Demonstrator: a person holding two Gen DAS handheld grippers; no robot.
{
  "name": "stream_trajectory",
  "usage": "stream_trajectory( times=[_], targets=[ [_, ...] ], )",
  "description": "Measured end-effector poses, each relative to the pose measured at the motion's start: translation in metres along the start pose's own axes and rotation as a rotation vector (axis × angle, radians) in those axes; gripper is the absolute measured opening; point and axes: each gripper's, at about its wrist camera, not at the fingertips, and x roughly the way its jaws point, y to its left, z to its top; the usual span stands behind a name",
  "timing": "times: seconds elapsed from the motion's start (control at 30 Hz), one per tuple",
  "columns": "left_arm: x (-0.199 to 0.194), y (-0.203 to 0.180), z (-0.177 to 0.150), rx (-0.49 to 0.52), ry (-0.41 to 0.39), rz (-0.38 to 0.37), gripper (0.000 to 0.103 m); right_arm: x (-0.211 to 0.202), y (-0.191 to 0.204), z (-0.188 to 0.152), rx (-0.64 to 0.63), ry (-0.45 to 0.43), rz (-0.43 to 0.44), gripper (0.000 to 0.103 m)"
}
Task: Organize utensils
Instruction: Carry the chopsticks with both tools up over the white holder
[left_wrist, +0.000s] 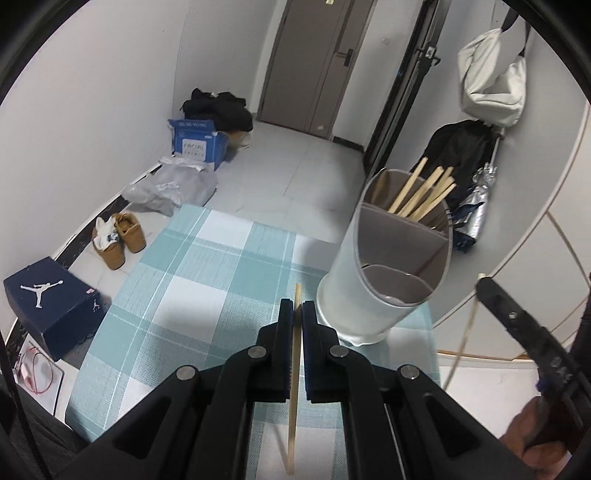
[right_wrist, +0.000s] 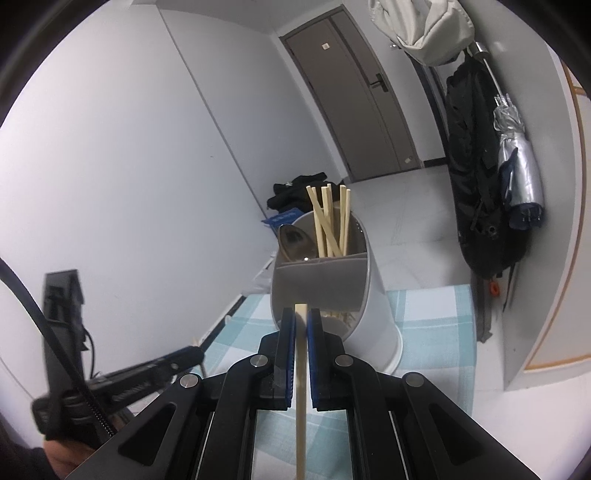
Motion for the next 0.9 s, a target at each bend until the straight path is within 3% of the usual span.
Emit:
stream_trajectory(
  times=[0.47,0.9],
  targets=[
    [-0.020,-0.008,-0.002,0.072,0.012,-0.056,0.001,0.003,0.016,-0.008,-0.029,0.005,-0.068,0.006],
    [-0.033,-0.008,0.013,0.150,0.021,-0.094,0.001,0.007,0.026,-0.004,-0.032,0.000,-0.056,0.005]
  ],
)
